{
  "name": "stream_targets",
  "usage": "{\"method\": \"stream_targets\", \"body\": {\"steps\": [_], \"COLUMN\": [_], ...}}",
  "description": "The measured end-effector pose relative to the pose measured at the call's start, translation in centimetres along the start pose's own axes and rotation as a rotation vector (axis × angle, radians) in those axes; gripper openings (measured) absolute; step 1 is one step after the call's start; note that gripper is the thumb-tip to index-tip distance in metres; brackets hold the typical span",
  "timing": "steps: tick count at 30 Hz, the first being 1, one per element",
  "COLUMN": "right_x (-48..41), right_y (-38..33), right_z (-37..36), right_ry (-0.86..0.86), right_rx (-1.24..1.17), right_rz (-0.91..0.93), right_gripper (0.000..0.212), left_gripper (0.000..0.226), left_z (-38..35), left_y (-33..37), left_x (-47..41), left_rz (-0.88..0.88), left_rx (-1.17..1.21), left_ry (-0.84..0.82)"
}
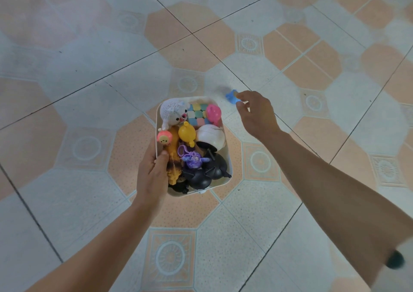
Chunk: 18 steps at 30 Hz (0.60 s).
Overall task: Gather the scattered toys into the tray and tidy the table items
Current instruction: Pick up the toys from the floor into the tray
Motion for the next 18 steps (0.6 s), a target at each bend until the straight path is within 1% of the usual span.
{"method": "stream_targets", "body": {"steps": [3, 6, 9, 12, 15, 18], "right_x": [-2.2, -3.9, -5.2, -5.5, -5.4, -5.1], "right_y": [1.4, 2.0, 2.4, 2.9, 3.2, 3.1], "right_z": [-1.0, -2.2, -3.3, -4.1, -4.4, -3.4], "right_ry": [-0.097, -0.167, -0.235, -0.243, -0.192, -0.102], "right_rx": [0.181, 0.353, 0.453, 0.476, 0.45, 0.261], "right_rz": [-0.014, 0.006, -0.031, -0.034, 0.005, 0.002], "right_gripper": [0.037, 0.05, 0.059, 0.051, 0.038, 0.032], "left_gripper": [0.037, 0.038, 0.035, 0.037, 0.045, 0.041], "left_z": [-0.4, -0.8, -1.3, -1.6, -1.9, -2.0], "left_y": [-0.1, -0.1, 0.1, 0.2, 0.2, 0.2], "left_x": [-0.9, -1.5, -1.8, -2.0, -2.1, -2.1], "left_rz": [0.007, 0.016, 0.012, 0.019, 0.024, 0.026], "left_rx": [0.004, 0.013, 0.005, -0.005, 0.01, -0.002], "left_ry": [0.021, 0.031, 0.027, 0.026, 0.016, 0.026]}}
Point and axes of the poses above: each hand's wrist, its own x-axis away from the middle knuckle, its own z-axis out of the back of the hand, y = z × x, the point moved 1 cm from there along -x, towards the middle knuckle, and after that the axes turned 7 degrees about -x, right-handed, at the moved point
